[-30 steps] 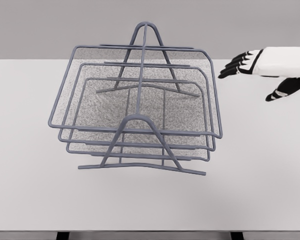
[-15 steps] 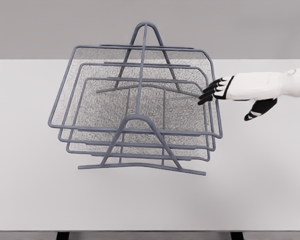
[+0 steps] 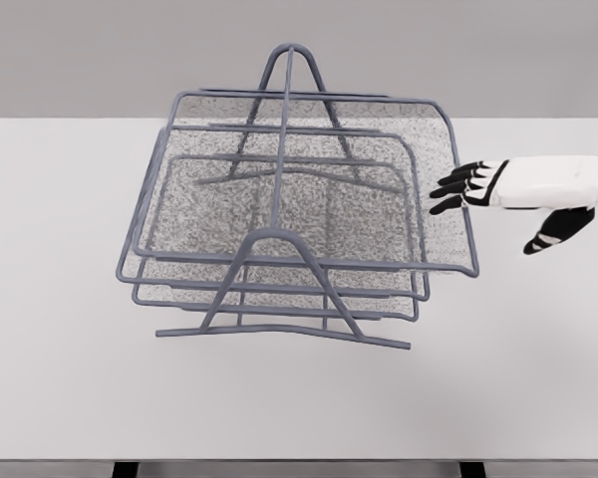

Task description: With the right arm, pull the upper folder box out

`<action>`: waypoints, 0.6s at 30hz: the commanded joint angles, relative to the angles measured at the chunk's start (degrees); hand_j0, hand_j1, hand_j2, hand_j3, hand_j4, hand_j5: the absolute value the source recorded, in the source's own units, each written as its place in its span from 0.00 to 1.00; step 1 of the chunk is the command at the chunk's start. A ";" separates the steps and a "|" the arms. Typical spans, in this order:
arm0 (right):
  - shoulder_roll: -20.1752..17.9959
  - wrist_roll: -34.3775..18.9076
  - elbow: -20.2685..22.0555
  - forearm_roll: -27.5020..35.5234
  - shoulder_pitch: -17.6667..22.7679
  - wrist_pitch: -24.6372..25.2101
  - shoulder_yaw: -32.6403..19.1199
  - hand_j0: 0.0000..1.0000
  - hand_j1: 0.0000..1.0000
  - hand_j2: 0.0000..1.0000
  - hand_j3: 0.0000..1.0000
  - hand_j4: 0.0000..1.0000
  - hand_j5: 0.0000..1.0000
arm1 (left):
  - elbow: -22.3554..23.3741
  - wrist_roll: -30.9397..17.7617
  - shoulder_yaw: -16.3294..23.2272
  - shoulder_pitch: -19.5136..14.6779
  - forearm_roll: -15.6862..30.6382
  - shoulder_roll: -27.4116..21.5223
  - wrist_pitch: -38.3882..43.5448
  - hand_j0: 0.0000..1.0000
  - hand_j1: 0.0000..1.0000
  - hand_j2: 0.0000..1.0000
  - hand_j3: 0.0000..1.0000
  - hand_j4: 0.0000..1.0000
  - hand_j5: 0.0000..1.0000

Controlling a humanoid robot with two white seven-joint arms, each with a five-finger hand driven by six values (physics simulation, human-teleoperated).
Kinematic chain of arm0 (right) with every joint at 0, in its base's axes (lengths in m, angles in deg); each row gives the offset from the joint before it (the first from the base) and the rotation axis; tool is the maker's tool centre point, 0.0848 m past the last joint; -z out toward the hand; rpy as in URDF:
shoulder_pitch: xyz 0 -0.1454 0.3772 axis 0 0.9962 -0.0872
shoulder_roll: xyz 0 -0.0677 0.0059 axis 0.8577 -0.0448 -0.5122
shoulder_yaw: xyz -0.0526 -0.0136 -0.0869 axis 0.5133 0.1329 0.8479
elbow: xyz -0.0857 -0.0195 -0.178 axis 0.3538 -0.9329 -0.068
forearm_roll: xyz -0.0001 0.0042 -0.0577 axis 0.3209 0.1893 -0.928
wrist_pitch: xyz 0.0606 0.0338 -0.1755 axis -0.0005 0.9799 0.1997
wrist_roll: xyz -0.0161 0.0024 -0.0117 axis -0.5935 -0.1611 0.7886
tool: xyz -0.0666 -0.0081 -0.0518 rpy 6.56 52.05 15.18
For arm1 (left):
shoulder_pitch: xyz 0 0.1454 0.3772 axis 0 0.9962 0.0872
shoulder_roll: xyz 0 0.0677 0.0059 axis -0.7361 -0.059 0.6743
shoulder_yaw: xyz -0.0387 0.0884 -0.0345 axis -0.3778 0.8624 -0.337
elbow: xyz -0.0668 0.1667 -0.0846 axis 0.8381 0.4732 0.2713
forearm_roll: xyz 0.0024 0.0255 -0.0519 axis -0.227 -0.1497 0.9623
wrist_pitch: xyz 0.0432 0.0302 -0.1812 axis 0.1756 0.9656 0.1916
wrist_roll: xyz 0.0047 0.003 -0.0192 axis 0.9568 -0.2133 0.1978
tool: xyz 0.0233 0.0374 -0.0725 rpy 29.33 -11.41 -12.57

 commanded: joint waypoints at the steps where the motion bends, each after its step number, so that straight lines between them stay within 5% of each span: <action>1: -2.05 -0.07 -0.54 -4.60 0.00 -0.31 0.15 1.00 1.00 1.00 1.00 1.00 1.00 | 0.00 -0.02 0.01 0.00 0.00 0.00 0.00 1.00 1.00 1.00 1.00 1.00 1.00; 18: -10.31 -0.07 -1.15 -4.42 0.35 -0.31 -0.02 1.00 1.00 1.00 1.00 1.00 1.00 | 0.00 -0.02 0.01 0.00 0.00 0.00 0.00 1.00 1.00 1.00 1.00 1.00 1.00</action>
